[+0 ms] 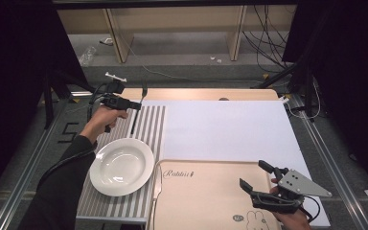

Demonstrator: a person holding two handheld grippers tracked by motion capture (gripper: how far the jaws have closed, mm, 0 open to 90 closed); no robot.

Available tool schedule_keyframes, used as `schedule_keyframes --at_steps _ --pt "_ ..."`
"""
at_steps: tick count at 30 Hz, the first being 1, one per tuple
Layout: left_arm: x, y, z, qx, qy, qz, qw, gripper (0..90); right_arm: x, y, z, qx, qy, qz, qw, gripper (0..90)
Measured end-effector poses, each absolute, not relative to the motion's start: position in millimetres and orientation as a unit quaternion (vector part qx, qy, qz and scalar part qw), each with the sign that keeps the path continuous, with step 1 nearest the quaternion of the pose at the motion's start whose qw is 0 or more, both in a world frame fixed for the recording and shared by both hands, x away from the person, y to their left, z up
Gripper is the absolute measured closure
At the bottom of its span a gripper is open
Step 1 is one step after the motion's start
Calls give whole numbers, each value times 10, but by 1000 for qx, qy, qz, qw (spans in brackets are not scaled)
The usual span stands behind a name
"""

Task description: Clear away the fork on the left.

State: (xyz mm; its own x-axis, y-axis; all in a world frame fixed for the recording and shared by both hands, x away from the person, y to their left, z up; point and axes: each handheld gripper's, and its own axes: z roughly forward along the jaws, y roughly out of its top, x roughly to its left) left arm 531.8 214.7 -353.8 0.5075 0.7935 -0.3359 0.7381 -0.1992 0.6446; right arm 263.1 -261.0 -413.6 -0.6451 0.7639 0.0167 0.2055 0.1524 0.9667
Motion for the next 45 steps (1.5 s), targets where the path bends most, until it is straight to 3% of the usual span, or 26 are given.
schedule_keyframes --at_steps 16,34,45 --pt "4903 1861 -3582 785 451 -54 421 846 2628 -2610 -4135 339 717 555 253 162" --pt "4214 1561 -3726 805 396 -104 430 846 2622 -2606 -4134 337 718 554 254 162" --pt "3956 1440 -3923 815 391 -134 405 846 2625 -2602 -4137 338 717 554 253 162"
